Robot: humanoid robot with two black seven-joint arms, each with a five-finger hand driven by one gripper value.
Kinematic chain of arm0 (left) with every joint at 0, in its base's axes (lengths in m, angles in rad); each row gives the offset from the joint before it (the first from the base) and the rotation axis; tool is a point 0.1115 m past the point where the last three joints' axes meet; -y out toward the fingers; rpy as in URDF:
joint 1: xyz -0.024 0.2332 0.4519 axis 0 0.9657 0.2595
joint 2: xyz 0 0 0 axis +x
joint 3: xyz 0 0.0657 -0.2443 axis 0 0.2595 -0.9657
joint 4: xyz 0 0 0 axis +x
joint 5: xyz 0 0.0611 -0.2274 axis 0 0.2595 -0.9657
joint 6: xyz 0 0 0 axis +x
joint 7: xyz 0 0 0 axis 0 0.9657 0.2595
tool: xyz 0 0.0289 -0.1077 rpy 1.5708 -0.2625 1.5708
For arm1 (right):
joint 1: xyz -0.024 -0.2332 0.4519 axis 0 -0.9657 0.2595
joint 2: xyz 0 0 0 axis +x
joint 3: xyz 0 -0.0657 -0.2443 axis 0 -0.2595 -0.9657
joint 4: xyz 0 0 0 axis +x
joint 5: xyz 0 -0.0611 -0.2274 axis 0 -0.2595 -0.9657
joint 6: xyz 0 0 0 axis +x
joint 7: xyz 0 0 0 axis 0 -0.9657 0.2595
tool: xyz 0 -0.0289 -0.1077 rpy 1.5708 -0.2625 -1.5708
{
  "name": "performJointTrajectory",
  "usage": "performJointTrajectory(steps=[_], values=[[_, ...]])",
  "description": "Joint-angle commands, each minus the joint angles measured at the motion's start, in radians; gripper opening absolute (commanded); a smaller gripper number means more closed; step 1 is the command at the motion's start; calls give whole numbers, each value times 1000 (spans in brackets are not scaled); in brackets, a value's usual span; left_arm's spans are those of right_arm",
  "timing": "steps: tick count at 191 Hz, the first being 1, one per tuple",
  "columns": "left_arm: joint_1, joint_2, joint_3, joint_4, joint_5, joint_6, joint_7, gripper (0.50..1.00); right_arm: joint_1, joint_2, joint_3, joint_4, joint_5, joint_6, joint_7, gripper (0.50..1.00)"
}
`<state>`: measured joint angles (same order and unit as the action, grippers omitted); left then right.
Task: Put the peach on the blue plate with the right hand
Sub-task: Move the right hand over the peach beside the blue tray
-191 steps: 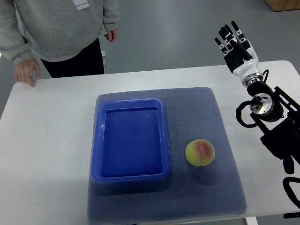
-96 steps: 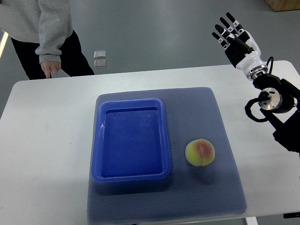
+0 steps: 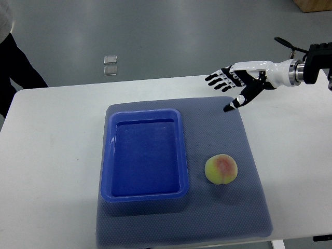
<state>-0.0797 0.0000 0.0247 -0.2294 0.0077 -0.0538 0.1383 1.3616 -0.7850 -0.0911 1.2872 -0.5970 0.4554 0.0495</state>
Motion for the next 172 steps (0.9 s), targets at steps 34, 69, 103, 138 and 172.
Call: performJointTrajectory(steps=[34, 69, 103, 138, 172], values=[[0, 0, 0, 5, -2, 0, 0, 1000, 307, -43, -375, 262, -83, -14, -28, 930], [1, 0, 1, 5, 0, 0, 1, 1000, 278, -22, -387, 270, -86, -153, -13, 930], [1, 0, 0, 7, -2, 2, 1, 1000, 212, 9, -386, 268, -104, -268, 10, 930], [1, 0, 1, 5, -2, 0, 1, 1000, 145, 18, -386, 268, -133, -293, 23, 930], [1, 0, 1, 5, 0, 2, 1, 1000, 47, 18, -372, 270, -135, -342, 64, 930]])
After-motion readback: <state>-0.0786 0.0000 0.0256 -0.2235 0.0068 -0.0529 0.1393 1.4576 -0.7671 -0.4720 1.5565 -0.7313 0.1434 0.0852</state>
